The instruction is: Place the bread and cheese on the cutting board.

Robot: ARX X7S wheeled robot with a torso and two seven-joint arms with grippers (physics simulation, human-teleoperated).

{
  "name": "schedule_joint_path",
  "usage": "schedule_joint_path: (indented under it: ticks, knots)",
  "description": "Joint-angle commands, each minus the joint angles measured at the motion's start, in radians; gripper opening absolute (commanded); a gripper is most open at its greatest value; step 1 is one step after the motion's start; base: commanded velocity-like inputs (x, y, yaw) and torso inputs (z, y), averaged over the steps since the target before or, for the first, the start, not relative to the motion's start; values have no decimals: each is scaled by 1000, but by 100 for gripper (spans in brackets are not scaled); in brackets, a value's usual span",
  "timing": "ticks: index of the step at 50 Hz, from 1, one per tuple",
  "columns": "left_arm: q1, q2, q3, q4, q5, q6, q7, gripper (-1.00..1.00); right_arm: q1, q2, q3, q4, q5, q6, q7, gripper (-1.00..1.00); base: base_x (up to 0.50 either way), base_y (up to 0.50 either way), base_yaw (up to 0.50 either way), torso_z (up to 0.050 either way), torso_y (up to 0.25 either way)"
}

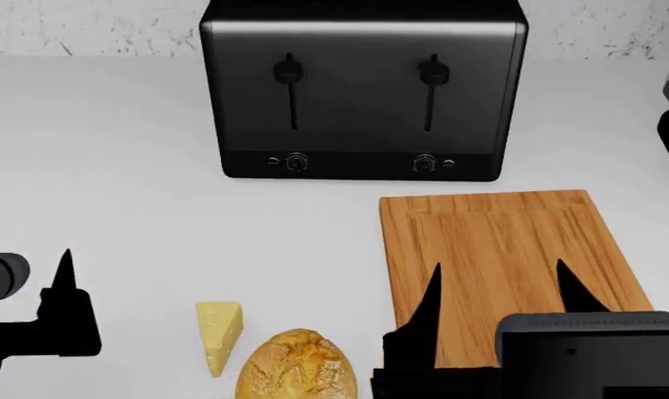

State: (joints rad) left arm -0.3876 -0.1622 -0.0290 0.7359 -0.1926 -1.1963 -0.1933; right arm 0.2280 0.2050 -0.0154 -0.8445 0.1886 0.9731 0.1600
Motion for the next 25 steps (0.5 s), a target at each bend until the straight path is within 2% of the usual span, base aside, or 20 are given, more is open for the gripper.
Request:
schedule_joint_path:
  ticks: [1, 4, 7, 8, 10, 11, 13, 16, 20, 25]
  knots:
    - [8, 18, -17, 44, 1, -19, 26, 100, 23, -16, 41, 7, 3, 54, -19, 100, 0, 0, 0, 0, 0]
    - [9, 19, -22, 41, -2, -16, 26, 100, 55, -9, 29, -34, 24, 147, -24, 100, 0, 0, 0, 0, 0]
    - [13, 25, -18, 34, -7, -10, 26, 100, 155, 14, 6, -93, 55, 292, -37, 100, 0, 0, 0, 0, 0]
    - [15, 26, -19, 34, -12, -12, 29, 100, 243, -4, 32, -128, 94, 431, -60, 100, 0, 0, 0, 0, 0]
    - [12, 25, -26, 37, -17, -20, 31, 100, 366, -12, 57, -147, 157, 594, -105, 100, 0, 0, 0, 0, 0]
    - [12, 27, -36, 39, -22, -25, 33, 100, 409, 31, 81, -83, 307, 597, -4, 100, 0, 0, 0, 0, 0]
    - [12, 25, -44, 45, -27, -33, 35, 100, 516, 135, 132, 62, 607, 597, 296, 100, 0, 0, 0, 0, 0]
    - [12, 21, -60, 54, -35, -46, 39, 100, 703, 231, 37, 265, 1057, 589, 733, 100, 0, 0, 0, 0, 0]
    - [25, 19, -61, 32, -39, -20, 45, 100, 920, 299, -142, 462, 1657, 556, 858, 100, 0, 0, 0, 0, 0]
    - [31, 15, -71, 24, -46, -11, 50, 100, 1033, 359, -327, 615, 1893, 528, 913, 100, 0, 0, 0, 0, 0]
